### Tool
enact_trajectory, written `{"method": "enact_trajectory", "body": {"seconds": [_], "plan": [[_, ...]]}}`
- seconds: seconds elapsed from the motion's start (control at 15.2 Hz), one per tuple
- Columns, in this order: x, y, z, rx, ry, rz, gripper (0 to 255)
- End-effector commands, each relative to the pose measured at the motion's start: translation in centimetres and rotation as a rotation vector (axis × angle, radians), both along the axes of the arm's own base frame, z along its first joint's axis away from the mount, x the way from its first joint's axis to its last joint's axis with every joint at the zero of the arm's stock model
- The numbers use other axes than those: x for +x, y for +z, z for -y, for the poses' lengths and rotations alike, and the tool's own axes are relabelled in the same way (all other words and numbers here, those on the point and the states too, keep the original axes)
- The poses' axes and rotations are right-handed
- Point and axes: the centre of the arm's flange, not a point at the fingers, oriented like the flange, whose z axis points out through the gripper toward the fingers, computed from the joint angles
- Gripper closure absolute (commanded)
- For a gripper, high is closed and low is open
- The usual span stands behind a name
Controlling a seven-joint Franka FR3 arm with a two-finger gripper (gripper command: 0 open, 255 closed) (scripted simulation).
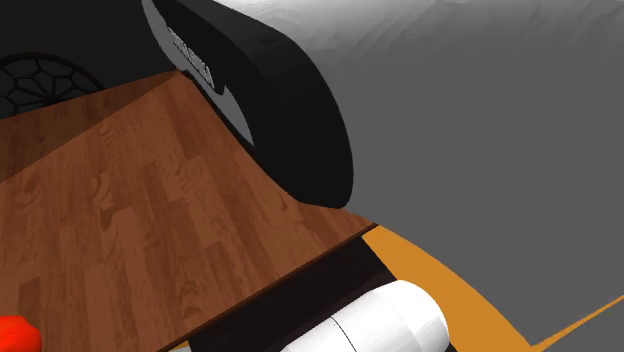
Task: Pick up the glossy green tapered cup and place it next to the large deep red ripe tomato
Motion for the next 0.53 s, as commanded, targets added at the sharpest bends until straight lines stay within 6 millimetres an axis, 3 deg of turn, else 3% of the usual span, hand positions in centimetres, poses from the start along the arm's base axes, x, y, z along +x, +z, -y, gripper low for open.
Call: {"method": "enact_trajectory", "body": {"seconds": [0.0,0.46], "plan": [[0.0,1.1,0.0,0.0,0.0,0.0,255],[0.0,4.8,0.0,0.0,0.0,0.0,255]]}}
